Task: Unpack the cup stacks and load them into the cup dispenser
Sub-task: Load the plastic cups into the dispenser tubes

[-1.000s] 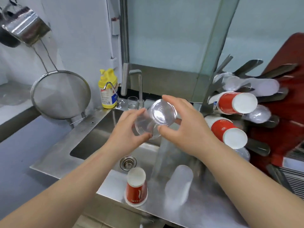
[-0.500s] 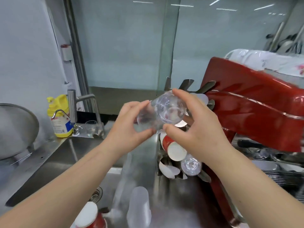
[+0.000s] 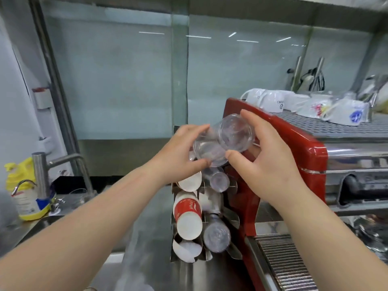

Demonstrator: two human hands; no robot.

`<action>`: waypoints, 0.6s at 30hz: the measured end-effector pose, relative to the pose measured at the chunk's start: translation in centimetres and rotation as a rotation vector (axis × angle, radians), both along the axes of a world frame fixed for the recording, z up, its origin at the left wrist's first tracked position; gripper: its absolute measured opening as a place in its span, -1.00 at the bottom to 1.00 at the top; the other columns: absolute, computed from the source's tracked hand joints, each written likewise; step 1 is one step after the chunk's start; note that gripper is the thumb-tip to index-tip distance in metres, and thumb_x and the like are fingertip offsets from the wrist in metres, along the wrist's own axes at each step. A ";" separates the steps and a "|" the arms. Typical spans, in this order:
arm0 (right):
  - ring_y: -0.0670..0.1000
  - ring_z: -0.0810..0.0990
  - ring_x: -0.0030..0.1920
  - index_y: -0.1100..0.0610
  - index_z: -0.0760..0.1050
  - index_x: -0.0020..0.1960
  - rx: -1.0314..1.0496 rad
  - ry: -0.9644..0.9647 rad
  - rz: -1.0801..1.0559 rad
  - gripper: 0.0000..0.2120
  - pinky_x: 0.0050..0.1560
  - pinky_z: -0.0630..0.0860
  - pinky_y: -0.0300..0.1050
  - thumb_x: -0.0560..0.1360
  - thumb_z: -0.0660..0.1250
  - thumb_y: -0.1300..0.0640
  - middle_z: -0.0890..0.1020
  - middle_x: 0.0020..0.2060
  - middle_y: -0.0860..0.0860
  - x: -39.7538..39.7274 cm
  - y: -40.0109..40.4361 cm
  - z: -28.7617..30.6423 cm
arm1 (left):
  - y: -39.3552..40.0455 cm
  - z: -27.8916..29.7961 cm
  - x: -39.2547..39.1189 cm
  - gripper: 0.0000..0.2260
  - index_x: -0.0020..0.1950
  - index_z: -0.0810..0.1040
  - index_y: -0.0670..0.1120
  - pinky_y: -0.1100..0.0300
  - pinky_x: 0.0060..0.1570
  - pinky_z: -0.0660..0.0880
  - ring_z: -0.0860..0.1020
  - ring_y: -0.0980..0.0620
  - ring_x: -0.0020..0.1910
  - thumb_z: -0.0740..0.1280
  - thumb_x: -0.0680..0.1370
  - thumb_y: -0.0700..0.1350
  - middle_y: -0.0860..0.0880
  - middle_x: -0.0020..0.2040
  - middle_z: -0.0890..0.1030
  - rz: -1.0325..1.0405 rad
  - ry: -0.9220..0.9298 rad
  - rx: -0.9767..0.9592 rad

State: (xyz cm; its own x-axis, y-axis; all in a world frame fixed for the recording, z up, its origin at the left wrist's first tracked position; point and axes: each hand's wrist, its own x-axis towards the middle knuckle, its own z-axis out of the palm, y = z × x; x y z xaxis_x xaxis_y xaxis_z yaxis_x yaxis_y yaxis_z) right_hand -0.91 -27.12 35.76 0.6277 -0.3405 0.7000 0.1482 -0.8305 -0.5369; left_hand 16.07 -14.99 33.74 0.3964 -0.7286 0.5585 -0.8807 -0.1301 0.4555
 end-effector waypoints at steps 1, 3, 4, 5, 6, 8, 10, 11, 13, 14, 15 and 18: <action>-0.22 0.34 0.36 -0.06 0.23 0.47 0.006 0.002 -0.010 -0.31 0.34 0.42 -0.06 0.42 0.44 0.13 0.36 0.34 -0.23 -0.1 -0.5 -0.1 | -0.6 0.1 0.2 -0.30 0.53 0.22 0.05 0.18 0.36 0.34 0.29 0.18 0.37 0.45 0.46 -0.07 0.02 0.38 0.33 -0.024 -0.011 0.037; -0.19 0.34 0.37 -0.04 0.23 0.48 0.032 -0.003 -0.025 -0.30 0.34 0.42 -0.01 0.42 0.43 0.15 0.36 0.36 -0.20 -0.2 -1.3 -0.5 | -1.6 -0.1 0.7 -0.32 0.53 0.20 0.05 0.21 0.33 0.36 0.28 0.16 0.38 0.43 0.48 -0.08 0.01 0.39 0.33 -0.046 -0.033 0.079; -0.18 0.34 0.38 -0.04 0.23 0.48 0.040 0.000 -0.032 -0.30 0.35 0.42 0.00 0.42 0.43 0.15 0.36 0.36 -0.19 -0.2 -1.5 -0.7 | -2.0 -0.2 0.8 -0.32 0.53 0.20 0.07 0.19 0.34 0.37 0.28 0.15 0.39 0.43 0.48 -0.07 0.01 0.39 0.33 -0.053 -0.039 0.091; -0.18 0.34 0.38 -0.05 0.23 0.48 0.041 0.006 -0.039 -0.30 0.35 0.42 0.00 0.42 0.43 0.15 0.36 0.36 -0.20 -0.2 -1.7 -1.0 | -2.4 -0.4 0.9 -0.32 0.53 0.20 0.09 0.14 0.36 0.36 0.29 0.14 0.39 0.43 0.47 -0.06 0.02 0.39 0.32 -0.057 -0.041 0.105; -0.19 0.34 0.38 -0.05 0.22 0.48 0.039 0.011 -0.046 -0.30 0.35 0.42 0.00 0.42 0.42 0.15 0.35 0.35 -0.21 -0.2 -1.9 -1.2 | -2.8 -0.5 1.0 -0.31 0.52 0.20 0.11 0.08 0.38 0.36 0.30 0.13 0.40 0.43 0.46 -0.05 0.04 0.39 0.32 -0.064 -0.040 0.117; -0.23 0.33 0.36 -0.04 0.22 0.47 0.032 0.021 -0.062 -0.31 0.37 0.39 -0.06 0.43 0.42 0.16 0.34 0.31 -0.24 -0.2 -2.1 -1.8 | -3.4 -1.0 1.2 -0.29 0.52 0.18 0.14 0.02 0.39 0.35 0.31 0.12 0.41 0.43 0.45 -0.03 0.05 0.39 0.32 -0.075 -0.023 0.148; -0.28 0.27 0.34 -0.01 0.23 0.48 -0.002 0.045 -0.075 -0.32 0.40 0.27 -0.31 0.44 0.42 0.17 0.34 0.33 -0.20 -0.2 -2.2 -2.5 | -3.9 -1.4 1.5 -0.27 0.52 0.16 0.20 0.01 0.37 0.37 0.32 0.11 0.40 0.43 0.43 0.01 0.05 0.38 0.33 -0.075 -0.012 0.175; -0.29 0.24 0.35 0.00 0.23 0.48 -0.028 0.064 -0.085 -0.33 0.36 0.17 -0.46 0.44 0.42 0.17 0.35 0.35 -0.17 -0.1 -2.2 -3.0 | -4.1 -1.5 1.6 -0.26 0.51 0.15 0.23 0.00 0.35 0.38 0.34 0.11 0.38 0.44 0.41 0.03 0.06 0.36 0.35 -0.070 -0.009 0.190; -0.26 0.22 0.38 0.01 0.22 0.48 -0.051 0.097 -0.101 -0.32 0.31 0.08 -0.55 0.44 0.42 0.17 0.34 0.39 -0.14 0.2 -2.2 -4.1 | -4.4 -1.8 1.6 -0.26 0.49 0.17 0.26 0.03 0.34 0.38 0.34 0.14 0.34 0.44 0.40 0.05 0.12 0.30 0.37 -0.079 -0.020 0.236; -0.25 0.22 0.39 0.02 0.22 0.48 -0.047 0.104 -0.101 -0.32 0.32 0.08 -0.53 0.44 0.42 0.18 0.33 0.40 -0.14 0.3 -2.3 -4.7 | -4.6 -2.0 1.6 -0.27 0.49 0.18 0.25 0.05 0.34 0.37 0.33 0.16 0.32 0.45 0.40 0.04 0.15 0.27 0.36 -0.092 -0.032 0.268; -0.26 0.22 0.38 0.03 0.23 0.48 -0.038 0.105 -0.098 -0.32 0.32 0.07 -0.54 0.43 0.42 0.18 0.33 0.39 -0.15 0.4 -2.4 -5.3 | -4.7 -2.3 1.6 -0.27 0.48 0.19 0.25 0.06 0.33 0.38 0.33 0.16 0.31 0.45 0.39 0.04 0.16 0.26 0.36 -0.102 -0.046 0.304; -0.37 0.21 0.30 0.01 0.25 0.47 0.012 0.103 -0.071 -0.34 0.26 0.08 -0.62 0.43 0.42 0.20 0.31 0.30 -0.24 0.7 -2.6 -6.5 | -5.1 -2.9 1.9 -0.26 0.48 0.16 0.25 0.01 0.31 0.40 0.36 0.08 0.33 0.44 0.38 0.09 0.08 0.35 0.37 -0.088 -0.091 0.408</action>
State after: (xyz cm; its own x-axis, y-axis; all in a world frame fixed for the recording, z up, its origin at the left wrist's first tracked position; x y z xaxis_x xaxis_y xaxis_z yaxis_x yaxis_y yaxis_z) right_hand -0.22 -29.72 29.29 0.6699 -0.3948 0.6287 0.0330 -0.8302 -0.5565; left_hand 17.95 -20.13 30.88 0.2852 -0.9260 0.2474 -0.9308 -0.2060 0.3021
